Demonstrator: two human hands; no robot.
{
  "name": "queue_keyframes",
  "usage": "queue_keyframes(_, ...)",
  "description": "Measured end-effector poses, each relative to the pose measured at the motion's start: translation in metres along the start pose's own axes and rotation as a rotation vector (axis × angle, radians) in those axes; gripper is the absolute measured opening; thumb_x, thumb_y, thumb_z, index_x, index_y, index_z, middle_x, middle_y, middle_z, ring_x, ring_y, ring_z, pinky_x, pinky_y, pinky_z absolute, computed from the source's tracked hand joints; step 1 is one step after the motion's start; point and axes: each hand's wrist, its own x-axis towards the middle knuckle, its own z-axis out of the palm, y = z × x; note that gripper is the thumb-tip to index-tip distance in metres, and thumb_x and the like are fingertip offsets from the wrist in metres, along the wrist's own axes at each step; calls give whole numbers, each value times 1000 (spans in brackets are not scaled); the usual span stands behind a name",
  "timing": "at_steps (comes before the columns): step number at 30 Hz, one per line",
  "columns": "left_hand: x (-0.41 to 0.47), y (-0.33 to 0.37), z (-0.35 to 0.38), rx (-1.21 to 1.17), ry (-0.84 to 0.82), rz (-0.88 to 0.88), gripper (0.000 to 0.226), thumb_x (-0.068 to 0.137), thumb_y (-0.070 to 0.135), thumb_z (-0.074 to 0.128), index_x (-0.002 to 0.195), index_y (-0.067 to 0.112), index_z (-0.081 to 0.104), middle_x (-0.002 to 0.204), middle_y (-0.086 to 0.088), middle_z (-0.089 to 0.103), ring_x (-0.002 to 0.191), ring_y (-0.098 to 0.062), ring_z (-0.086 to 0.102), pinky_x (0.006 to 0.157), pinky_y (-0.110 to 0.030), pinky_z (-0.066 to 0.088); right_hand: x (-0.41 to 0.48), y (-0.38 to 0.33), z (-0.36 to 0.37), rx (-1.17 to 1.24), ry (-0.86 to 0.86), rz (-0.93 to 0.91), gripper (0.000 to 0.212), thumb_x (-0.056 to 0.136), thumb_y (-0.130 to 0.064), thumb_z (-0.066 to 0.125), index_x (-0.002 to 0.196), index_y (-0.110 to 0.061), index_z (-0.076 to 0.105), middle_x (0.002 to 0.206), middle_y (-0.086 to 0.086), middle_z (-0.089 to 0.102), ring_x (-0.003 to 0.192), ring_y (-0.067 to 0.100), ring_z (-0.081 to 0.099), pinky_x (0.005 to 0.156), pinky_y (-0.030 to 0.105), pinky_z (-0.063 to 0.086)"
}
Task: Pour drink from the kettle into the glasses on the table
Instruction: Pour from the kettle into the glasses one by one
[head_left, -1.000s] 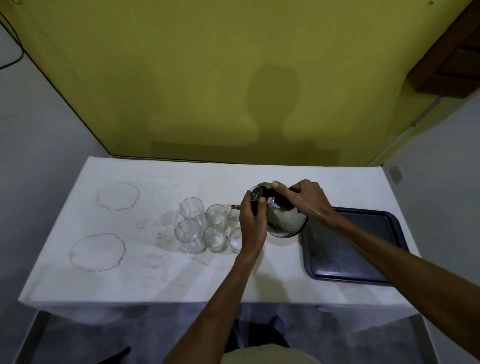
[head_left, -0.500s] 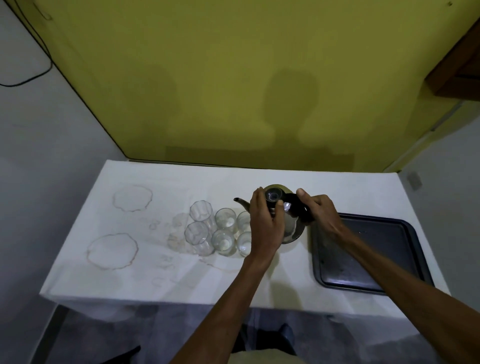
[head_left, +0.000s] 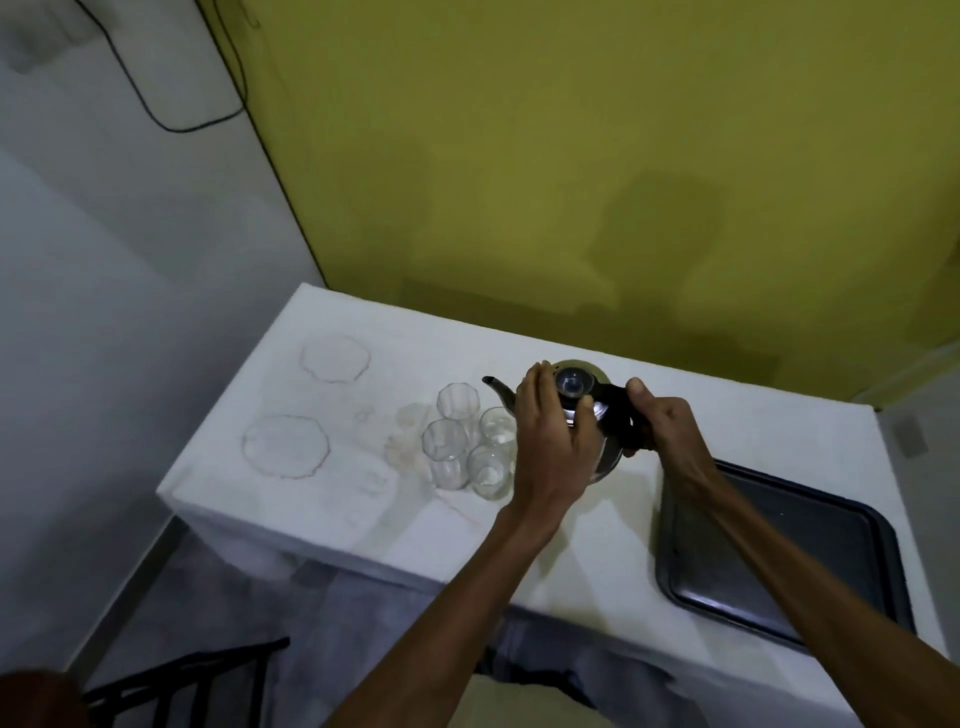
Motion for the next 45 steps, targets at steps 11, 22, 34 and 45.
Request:
queue_keyframes(11,-17,-32,-15,-132,67,-145,60,102,34,49,154,7,35,158,-11,41,148,-21,37,119,-29,32,-7,-18,24,-271,-49,-39,123,55,-105,51,64,18,48,54,15,46,56,20,47,62,35,38)
queue_keyframes(22,-19,-49,-15,-259,155,-183,62,95,51,46,139,7,52,137,-8,62,131,-23,56,110,-47,44,-7,-33,33,-493,-67,-112,105,70,-92,51,61,12,51,49,8,44,44,12,43,58,33,36)
queue_keyframes(34,-16,-55,-16,-384,189,-192,50,96,47,48,133,16,59,130,0,67,125,-13,60,109,-43,47,1,-38,39,-668,-102,-145,120,57,-109,35,67,8,64,68,29,67,68,43,71,72,50,59)
queue_keyframes(45,-12,-56,-9,-419,202,-166,42,98,41,49,131,18,60,127,2,68,121,-10,61,105,-37,49,2,-47,36,-715,-99,-159,118,58,-109,34,62,6,60,63,28,63,65,41,70,70,49,58)
